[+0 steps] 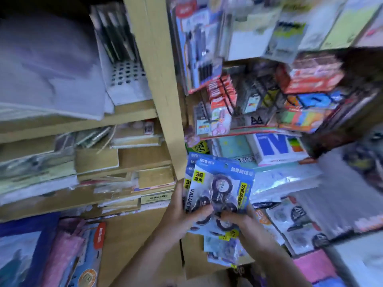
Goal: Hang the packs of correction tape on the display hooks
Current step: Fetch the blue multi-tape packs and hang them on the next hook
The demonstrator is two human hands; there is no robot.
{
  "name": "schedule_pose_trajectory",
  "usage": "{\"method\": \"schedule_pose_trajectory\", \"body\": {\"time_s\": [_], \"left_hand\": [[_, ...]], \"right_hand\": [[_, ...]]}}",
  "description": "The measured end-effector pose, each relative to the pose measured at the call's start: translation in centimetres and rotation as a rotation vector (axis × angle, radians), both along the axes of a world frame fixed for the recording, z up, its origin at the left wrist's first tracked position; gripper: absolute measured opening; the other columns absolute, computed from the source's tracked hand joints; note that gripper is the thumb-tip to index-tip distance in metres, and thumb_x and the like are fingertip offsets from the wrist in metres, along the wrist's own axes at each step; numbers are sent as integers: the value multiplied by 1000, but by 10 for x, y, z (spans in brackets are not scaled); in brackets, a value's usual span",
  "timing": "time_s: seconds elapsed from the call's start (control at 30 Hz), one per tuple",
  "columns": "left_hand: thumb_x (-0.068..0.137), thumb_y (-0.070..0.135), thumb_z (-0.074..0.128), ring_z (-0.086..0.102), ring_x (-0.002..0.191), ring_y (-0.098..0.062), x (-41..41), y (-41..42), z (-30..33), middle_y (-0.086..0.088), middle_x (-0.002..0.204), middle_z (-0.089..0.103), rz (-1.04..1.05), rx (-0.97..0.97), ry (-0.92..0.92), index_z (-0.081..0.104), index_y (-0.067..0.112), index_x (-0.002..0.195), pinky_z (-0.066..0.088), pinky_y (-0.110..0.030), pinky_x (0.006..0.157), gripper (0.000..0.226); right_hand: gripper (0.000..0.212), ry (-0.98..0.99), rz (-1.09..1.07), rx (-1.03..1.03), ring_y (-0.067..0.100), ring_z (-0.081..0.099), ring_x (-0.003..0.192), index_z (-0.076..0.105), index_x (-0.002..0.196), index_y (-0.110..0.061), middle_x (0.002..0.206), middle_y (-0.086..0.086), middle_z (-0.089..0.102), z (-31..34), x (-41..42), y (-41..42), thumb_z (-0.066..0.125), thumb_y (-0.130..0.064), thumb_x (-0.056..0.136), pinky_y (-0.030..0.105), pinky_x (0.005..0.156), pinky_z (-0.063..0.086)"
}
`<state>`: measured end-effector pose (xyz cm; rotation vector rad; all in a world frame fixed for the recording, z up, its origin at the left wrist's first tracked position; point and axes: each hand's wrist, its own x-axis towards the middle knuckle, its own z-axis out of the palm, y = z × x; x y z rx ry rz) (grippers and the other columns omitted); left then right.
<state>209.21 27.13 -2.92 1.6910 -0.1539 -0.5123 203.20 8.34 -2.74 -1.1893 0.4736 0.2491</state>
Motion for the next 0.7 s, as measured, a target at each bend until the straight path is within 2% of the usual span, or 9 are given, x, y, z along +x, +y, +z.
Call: {"method": "schedule_pose_trajectory", "body": {"time_s": [0.07,0.1,0.2,0.3,0.37,0.43,0.5,0.57,0.7], "left_hand": [[87,1,80,74,106,-8,4,-14,41,12,114,75,-5,-13,-73,47,24,134,57,-23,82,61],[85,1,81,74,105,-8,6,-21,61,13,114,76,-7,-26,-111,47,26,133,57,-23,82,63],[82,1,81,74,106,-7,10,-43,120,14,116,76,-11,-86,-200,45,28,134,58,-21,80,69],[77,10,85,73,114,-14,16,-69,173,10,122,75,-27,-142,-297,45,28,136,59,-25,84,73],[76,8,84,72,117,-15,20,-86,206,9,125,74,-21,-170,-364,44,26,139,59,-25,87,77],[77,5,82,72,115,-10,24,-103,239,11,125,74,-7,-185,-447,46,30,136,58,-23,87,74],[78,11,83,71,117,-10,29,-116,270,13,126,73,-8,-196,-519,48,37,133,59,-27,91,71],[79,17,85,69,120,-8,35,-127,301,16,129,71,7,-198,-577,43,37,139,58,-31,95,76],[80,18,84,69,117,-3,49,-145,363,20,124,71,47,-204,-706,41,35,138,58,-24,91,75]], "right_hand": [[56,-89,5,-44,41,75,107,68,123,-7,114,21,78,38,3,-14,73,10,70,53,91,62],[59,-131,7,-64,41,75,107,65,127,-6,115,21,78,58,4,-22,73,11,71,52,91,63],[59,-252,27,-100,36,76,106,61,128,-12,114,16,79,115,7,-46,68,21,80,38,82,65],[66,-343,39,-174,32,75,110,57,135,-18,119,11,78,164,12,-72,69,20,82,40,88,63],[65,-402,36,-219,30,75,111,58,134,-20,119,8,79,195,17,-91,69,18,83,39,89,62],[72,-475,38,-251,26,76,110,58,134,-23,119,5,79,232,22,-109,76,15,76,32,84,62],[73,-576,69,-275,26,76,109,58,134,-23,119,6,79,270,28,-123,74,10,70,28,81,62],[74,-657,91,-283,28,77,108,56,134,-22,117,9,80,305,36,-135,73,13,72,28,80,63],[83,-821,106,-357,18,78,104,48,143,-18,116,2,80,366,59,-153,72,11,69,22,78,60]]}}
